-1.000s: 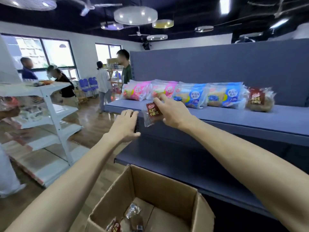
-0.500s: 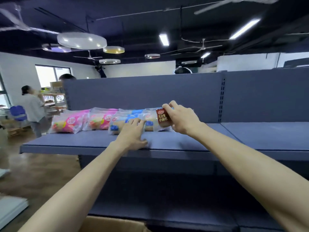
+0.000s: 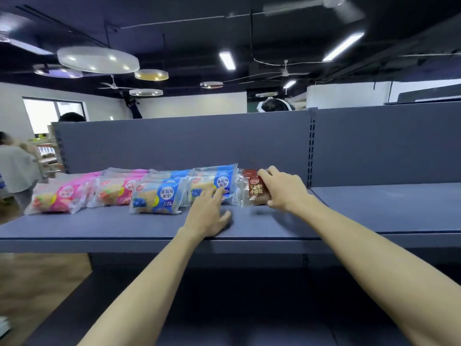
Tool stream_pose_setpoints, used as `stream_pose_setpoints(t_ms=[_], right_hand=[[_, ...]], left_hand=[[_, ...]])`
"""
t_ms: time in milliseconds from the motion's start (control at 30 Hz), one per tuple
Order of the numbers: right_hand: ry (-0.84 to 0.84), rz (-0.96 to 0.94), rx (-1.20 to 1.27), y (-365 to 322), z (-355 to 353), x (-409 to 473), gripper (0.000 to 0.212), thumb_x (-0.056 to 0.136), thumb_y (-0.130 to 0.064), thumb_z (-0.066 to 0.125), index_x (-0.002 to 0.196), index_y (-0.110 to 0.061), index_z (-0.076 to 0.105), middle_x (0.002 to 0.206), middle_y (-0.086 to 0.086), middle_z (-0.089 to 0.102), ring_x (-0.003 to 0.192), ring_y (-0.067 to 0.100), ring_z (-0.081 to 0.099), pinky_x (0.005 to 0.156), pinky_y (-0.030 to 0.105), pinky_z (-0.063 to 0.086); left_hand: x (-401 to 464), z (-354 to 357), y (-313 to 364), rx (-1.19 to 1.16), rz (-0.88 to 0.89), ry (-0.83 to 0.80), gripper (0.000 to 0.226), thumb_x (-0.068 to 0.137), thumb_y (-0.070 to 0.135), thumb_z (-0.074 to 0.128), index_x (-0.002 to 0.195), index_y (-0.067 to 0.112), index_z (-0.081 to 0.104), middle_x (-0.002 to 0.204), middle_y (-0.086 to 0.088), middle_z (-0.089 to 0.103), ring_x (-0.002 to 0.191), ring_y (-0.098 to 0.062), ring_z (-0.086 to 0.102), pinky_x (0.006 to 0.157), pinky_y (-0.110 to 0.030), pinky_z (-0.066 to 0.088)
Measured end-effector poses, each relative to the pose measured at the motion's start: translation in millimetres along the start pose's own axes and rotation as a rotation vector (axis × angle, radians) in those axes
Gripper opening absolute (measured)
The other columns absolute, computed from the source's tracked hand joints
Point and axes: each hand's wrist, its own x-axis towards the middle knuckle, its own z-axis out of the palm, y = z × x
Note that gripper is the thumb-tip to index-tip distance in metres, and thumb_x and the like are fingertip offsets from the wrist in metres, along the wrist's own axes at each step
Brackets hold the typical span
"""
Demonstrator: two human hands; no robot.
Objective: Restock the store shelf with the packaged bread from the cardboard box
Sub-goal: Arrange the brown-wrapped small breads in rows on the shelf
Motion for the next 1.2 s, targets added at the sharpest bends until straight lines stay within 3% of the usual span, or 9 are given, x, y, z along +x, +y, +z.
stream_pose_setpoints(t_ms=[133, 200, 367, 467, 600, 767, 933, 1200], right_hand=[[-0.042, 0.027, 0.021, -2, 17, 10, 0.061, 0.084, -0.029, 0.070, 0.134, -0.022, 0.036, 0.135, 0.005, 0.044, 0.101, 0.029, 0.063, 0.065, 0.033, 0.037], [-0.054, 0.051, 0.030, -5, 23, 14, 0.059, 0.084, -0.023, 0.069, 0.133, -0.023, 0.036, 0.140, 0.007, 0.041, 0.093, 0.030, 0.064, 0.064, 0.033, 0.036], [-0.075, 0.121, 0.122, -13, 32, 20, 0.052, 0.084, -0.010, 0.061, 0.129, -0.021, 0.037, 0.135, 0.009, 0.040, 0.087, 0.033, 0.061, 0.064, 0.034, 0.036], [-0.077, 0.130, 0.184, -15, 33, 23, 0.049, 0.083, -0.004, 0.059, 0.126, -0.018, 0.039, 0.128, 0.009, 0.040, 0.077, 0.031, 0.050, 0.064, 0.036, 0.038], [-0.121, 0.138, 0.272, -16, 28, 24, 0.046, 0.083, -0.003, 0.057, 0.124, -0.016, 0.039, 0.126, 0.012, 0.036, 0.080, 0.033, 0.050, 0.066, 0.037, 0.040], [-0.186, 0.147, 0.320, -14, 24, 25, 0.051, 0.079, -0.010, 0.062, 0.123, -0.015, 0.038, 0.122, 0.010, 0.034, 0.081, 0.031, 0.052, 0.066, 0.036, 0.044], [-0.175, 0.109, 0.306, -13, 27, 27, 0.058, 0.077, -0.037, 0.074, 0.120, -0.016, 0.041, 0.123, 0.009, 0.035, 0.088, 0.031, 0.056, 0.077, 0.040, 0.052], [-0.112, 0.131, 0.237, -20, 25, 20, 0.055, 0.079, -0.033, 0.074, 0.119, -0.014, 0.041, 0.127, 0.010, 0.038, 0.095, 0.030, 0.057, 0.066, 0.035, 0.043]], left_hand=[[2, 2, -3, -0.059, -0.002, 0.028, 0.053, 0.082, 0.032, 0.060, 0.130, 0.013, 0.048, 0.125, -0.007, 0.050, 0.116, -0.026, 0.046, 0.100, -0.038, 0.039], [3, 3, -5, -0.082, -0.023, 0.046, 0.052, 0.081, 0.030, 0.060, 0.129, 0.011, 0.050, 0.126, -0.007, 0.051, 0.117, -0.026, 0.046, 0.101, -0.037, 0.039], [2, 6, -9, -0.108, -0.045, 0.071, 0.050, 0.080, 0.026, 0.062, 0.125, 0.009, 0.051, 0.125, -0.008, 0.050, 0.115, -0.026, 0.045, 0.099, -0.033, 0.037], [3, 6, -11, -0.100, -0.046, 0.075, 0.049, 0.080, 0.026, 0.062, 0.125, 0.009, 0.051, 0.125, -0.008, 0.050, 0.114, -0.026, 0.046, 0.098, -0.034, 0.038], [3, 6, -12, -0.097, -0.046, 0.074, 0.050, 0.081, 0.026, 0.061, 0.127, 0.009, 0.050, 0.125, -0.008, 0.050, 0.114, -0.027, 0.046, 0.099, -0.037, 0.040], [4, 7, -12, -0.077, -0.045, 0.069, 0.050, 0.082, 0.029, 0.059, 0.128, 0.012, 0.048, 0.124, -0.007, 0.051, 0.112, -0.026, 0.046, 0.098, -0.037, 0.040], [4, 8, -14, -0.063, -0.039, 0.065, 0.048, 0.080, 0.029, 0.057, 0.125, 0.012, 0.049, 0.123, -0.007, 0.052, 0.111, -0.027, 0.047, 0.095, -0.036, 0.041], [3, 8, -12, -0.065, -0.042, 0.084, 0.046, 0.080, 0.028, 0.058, 0.122, 0.012, 0.049, 0.121, -0.007, 0.052, 0.108, -0.027, 0.049, 0.094, -0.036, 0.042]])
